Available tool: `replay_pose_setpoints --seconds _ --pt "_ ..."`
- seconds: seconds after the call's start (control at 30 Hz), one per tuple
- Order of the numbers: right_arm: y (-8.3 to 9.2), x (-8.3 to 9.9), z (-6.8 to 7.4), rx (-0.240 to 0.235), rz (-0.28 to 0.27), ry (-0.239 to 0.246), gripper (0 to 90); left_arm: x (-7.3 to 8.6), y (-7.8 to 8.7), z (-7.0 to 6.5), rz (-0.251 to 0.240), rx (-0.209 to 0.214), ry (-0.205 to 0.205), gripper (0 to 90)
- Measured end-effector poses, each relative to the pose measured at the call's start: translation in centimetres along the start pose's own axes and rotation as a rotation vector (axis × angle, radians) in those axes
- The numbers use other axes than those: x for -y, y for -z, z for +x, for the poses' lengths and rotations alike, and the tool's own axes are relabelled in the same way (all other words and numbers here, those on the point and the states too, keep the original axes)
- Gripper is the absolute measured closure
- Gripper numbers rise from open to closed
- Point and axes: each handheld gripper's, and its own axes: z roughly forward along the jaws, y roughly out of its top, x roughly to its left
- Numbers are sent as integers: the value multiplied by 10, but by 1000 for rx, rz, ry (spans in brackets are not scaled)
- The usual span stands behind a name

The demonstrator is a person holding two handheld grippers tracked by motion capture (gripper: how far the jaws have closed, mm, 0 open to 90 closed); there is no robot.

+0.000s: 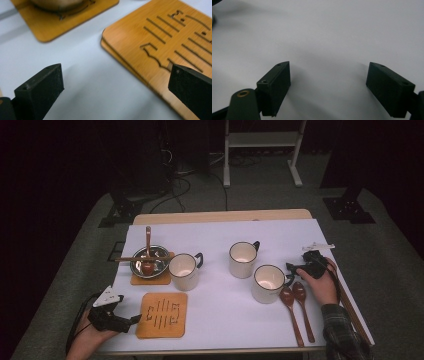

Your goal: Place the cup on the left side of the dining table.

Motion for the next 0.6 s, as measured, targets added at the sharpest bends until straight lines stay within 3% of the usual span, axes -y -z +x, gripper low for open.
replay_pose_setpoints --seconds 0.3,0.4,0.6 --pt "0 0 0 0 0 0 181 15 1 8 45 -44 27 0" --pt "0 0 0 0 0 0 181 16 2 9 38 -44 34 0" --pt "0 0 0 0 0 1 181 16 1 7 48 -59 20 0"
